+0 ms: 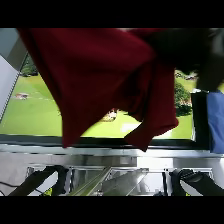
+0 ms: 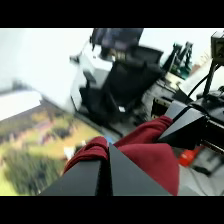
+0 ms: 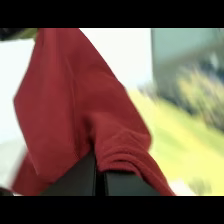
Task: Fold the shirts.
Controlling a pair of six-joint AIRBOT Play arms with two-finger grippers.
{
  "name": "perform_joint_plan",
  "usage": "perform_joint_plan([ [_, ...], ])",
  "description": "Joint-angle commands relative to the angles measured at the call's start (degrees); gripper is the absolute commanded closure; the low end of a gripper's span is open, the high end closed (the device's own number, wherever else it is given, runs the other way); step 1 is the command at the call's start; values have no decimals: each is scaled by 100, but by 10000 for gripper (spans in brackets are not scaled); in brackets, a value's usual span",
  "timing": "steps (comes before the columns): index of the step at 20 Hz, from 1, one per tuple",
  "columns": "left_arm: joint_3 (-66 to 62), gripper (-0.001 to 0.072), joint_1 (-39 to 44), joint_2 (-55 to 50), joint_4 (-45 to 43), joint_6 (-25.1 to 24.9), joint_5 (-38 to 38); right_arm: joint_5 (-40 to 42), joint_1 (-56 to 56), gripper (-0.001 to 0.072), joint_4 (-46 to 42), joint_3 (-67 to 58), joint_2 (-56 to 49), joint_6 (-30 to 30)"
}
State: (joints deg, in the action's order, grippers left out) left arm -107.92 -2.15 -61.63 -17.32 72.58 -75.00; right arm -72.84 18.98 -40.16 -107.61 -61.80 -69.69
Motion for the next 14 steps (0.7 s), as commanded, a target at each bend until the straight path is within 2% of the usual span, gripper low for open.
perform_joint_plan([
  [1,1261,691,13,-363,-219,179,-514,-568,-2,696,-992,527,-444,-321],
  [3,2201,691,92,-654,-581,-120,-393,-328,-2,697,-1169,1165,-944,-212],
  [5,3091,692,258,-1154,-868,-647,-35,302,-2,696,-1276,1781,-1633,-48],
  [6,3467,691,374,-1493,-855,-1060,286,686,-2,696,-1274,2015,-2000,-11],
  [8,3851,691,533,-2157,-850,-1523,1008,1362,-2,696,-1252,2229,-2857,-13],
  [9,3910,690,577,-2494,-850,-1759,1290,1585,-7,653,-1228,2229,-3274,-20],
  [10,3886,567,581,-2824,-828,-1976,1410,1766,-26,377,-1169,2223,-3589,-20],
  [11,3733,191,522,-3106,-870,-2039,1342,1792,-79,184,-1172,2175,-3773,-24],
  [12,3477,-8,424,-3335,-855,-2026,1104,1655,-186,179,-1172,2094,-3834,-94],
  [14,2769,-7,66,-3652,-874,-2022,203,977,-588,179,-1169,1878,-3650,-238],
])
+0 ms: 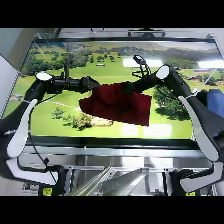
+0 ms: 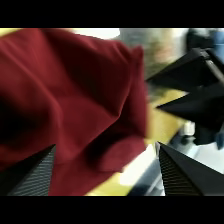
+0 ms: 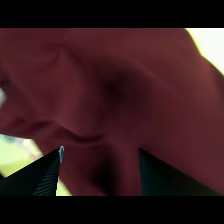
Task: Fold the shirts.
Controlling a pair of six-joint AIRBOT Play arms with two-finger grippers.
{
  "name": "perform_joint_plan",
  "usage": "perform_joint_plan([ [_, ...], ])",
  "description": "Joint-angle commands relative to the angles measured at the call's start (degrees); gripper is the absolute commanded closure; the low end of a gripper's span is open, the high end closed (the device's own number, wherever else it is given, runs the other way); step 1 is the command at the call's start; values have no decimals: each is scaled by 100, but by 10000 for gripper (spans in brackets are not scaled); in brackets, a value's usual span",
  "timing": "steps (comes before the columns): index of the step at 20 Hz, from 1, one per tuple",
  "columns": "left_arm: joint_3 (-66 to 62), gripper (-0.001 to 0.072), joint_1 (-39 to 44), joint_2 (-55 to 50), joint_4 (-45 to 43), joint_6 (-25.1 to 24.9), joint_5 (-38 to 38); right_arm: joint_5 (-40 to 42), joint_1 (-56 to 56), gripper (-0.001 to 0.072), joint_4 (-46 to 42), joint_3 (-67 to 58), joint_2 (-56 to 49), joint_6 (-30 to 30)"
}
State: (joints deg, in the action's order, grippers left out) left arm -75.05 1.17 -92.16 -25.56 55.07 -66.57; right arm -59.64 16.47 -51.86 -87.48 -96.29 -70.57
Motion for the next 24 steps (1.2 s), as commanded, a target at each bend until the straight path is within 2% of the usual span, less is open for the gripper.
perform_joint_plan([
  [1,-780,-7,-428,-656,-50,-186,-1091,-721,-560,180,2,-173,-9,-153],
  [2,-968,-7,-573,-656,-138,-7,-1488,-1095,-780,183,0,-170,212,-151],
  [4,-1139,-6,-671,-595,-883,466,-2013,-1840,-1198,185,0,-66,643,-149],
  [5,-1056,-6,-658,-516,-1360,651,-2164,-2017,-1331,185,-2,162,872,-149],
  [7,-549,-5,-540,-269,-1971,719,-2218,-1965,-1488,185,-2,984,1366,-70],
  [10,529,-5,-271,42,-2186,656,-1725,-1279,-1443,185,79,2459,1856,109],
  [13,1082,-6,-68,-37,-2186,623,-1060,-404,-1235,184,1073,3440,1814,782],
  [15,1078,-5,31,-256,-2118,625,-728,138,-1005,185,1705,3600,1602,1178],
  [20,426,13,367,-916,-2085,643,-404,1377,-525,188,2385,3545,811,1239],
  [21,219,14,400,-1027,-2087,682,-442,1405,-509,257,2566,3493,664,1392],
  [22,-17,17,437,-1145,-2092,721,-503,1419,-505,363,2830,3425,531,1711],
  [23,-216,137,444,-1246,-2103,761,-562,1423,-505,369,3126,3366,426,1928],
  [24,-387,338,459,-1338,-2098,758,-640,1421,-505,402,3386,3324,361,2103],
])
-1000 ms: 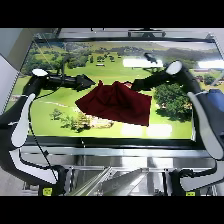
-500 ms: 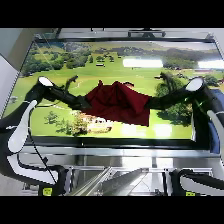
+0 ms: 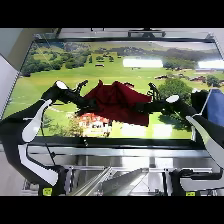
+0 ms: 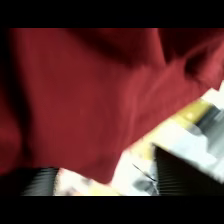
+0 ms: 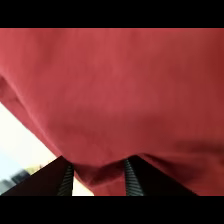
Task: Fold the shirts.
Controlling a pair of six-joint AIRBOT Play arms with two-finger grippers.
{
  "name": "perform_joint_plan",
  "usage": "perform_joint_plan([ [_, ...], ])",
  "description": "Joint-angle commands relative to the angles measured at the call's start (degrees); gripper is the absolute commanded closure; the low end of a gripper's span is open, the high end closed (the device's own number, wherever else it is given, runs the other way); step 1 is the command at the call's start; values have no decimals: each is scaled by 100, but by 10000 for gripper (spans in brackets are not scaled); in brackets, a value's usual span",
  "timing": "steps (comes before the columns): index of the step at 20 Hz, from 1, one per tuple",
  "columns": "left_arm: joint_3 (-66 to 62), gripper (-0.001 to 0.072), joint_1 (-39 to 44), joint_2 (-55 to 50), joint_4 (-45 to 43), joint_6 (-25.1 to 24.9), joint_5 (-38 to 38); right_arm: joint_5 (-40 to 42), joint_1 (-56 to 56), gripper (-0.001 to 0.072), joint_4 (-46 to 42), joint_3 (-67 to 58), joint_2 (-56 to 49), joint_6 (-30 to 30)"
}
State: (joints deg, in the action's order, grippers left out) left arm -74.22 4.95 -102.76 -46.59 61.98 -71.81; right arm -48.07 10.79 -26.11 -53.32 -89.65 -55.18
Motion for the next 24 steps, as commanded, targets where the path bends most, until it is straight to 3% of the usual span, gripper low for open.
perform_joint_plan([
  [1,-575,486,107,-328,7,70,-181,254,63,611,988,-107,-326,695],
  [2,-638,661,133,-328,7,66,-216,247,63,662,1104,-109,-321,743],
  [3,-686,710,133,-308,24,66,-216,179,63,696,1123,-140,-321,743],
  [8,-874,691,125,144,129,68,-490,-389,57,697,1117,-363,-103,872],
  [11,-1200,691,116,798,802,68,-1045,-1019,-103,698,1119,-817,647,817],
  [16,-3053,691,48,2260,1646,334,-1187,-1521,-713,697,953,-2618,2761,308],
  [20,-4959,689,-557,3117,1624,850,-1106,-1517,-1381,697,146,-3891,4002,-632],
  [24,-4041,688,-1224,4076,1624,723,-487,-1624,-1460,697,-286,-3884,4433,-1045],
])
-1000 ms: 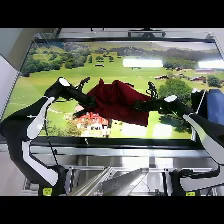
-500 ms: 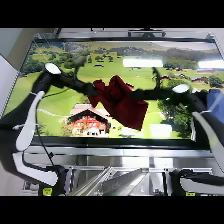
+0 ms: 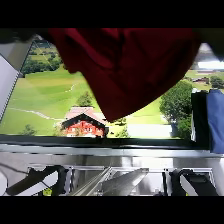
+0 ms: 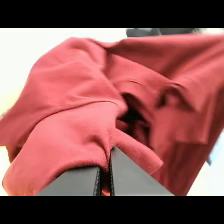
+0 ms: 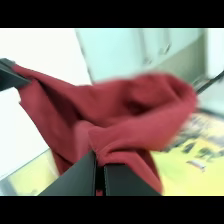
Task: Fold the shirts.
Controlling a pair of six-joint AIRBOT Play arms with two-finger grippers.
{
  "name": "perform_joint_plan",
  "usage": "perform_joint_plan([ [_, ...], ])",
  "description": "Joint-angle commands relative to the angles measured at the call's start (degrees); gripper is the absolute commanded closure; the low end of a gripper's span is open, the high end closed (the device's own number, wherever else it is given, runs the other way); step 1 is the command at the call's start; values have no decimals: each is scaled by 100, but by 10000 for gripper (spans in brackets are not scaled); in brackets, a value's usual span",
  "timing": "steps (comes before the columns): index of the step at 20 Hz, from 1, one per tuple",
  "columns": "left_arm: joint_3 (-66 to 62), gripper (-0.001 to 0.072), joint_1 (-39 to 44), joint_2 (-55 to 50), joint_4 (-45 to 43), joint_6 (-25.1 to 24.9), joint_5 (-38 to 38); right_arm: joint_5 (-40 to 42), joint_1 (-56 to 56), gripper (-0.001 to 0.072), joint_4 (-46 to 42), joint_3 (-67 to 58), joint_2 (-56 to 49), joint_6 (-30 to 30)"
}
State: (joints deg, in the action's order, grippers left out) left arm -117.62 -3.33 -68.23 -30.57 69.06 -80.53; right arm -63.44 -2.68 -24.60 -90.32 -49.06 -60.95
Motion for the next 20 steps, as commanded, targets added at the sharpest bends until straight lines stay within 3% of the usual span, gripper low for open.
perform_joint_plan([
  [1,730,688,-400,708,22,-46,396,-153,-87,697,-476,-52,306,-553],
  [7,2396,690,317,-557,-31,-450,-111,203,605,697,-525,2319,-822,-472],
  [11,3213,691,761,-2133,-997,-603,280,1390,973,696,-520,3930,-2271,-107],
  [14,3329,675,715,-3333,-1060,-866,754,1895,942,694,-466,4098,-3648,-33],
  [15,3261,369,654,-3672,-1010,-903,852,1985,938,688,-409,4033,-4022,-33],
  [16,3101,12,577,-3945,-1001,-903,809,1932,894,616,-417,3871,-4301,-31],
  [18,2531,-7,398,-4352,-1005,-769,179,1469,684,143,-435,3432,-4485,234],
  [19,2212,-7,306,-4461,-1058,-573,-271,1093,542,101,-439,3174,-4450,278],
  [20,1958,-7,229,-4500,-1130,-326,-680,614,374,103,-439,2861,-4389,278],
])
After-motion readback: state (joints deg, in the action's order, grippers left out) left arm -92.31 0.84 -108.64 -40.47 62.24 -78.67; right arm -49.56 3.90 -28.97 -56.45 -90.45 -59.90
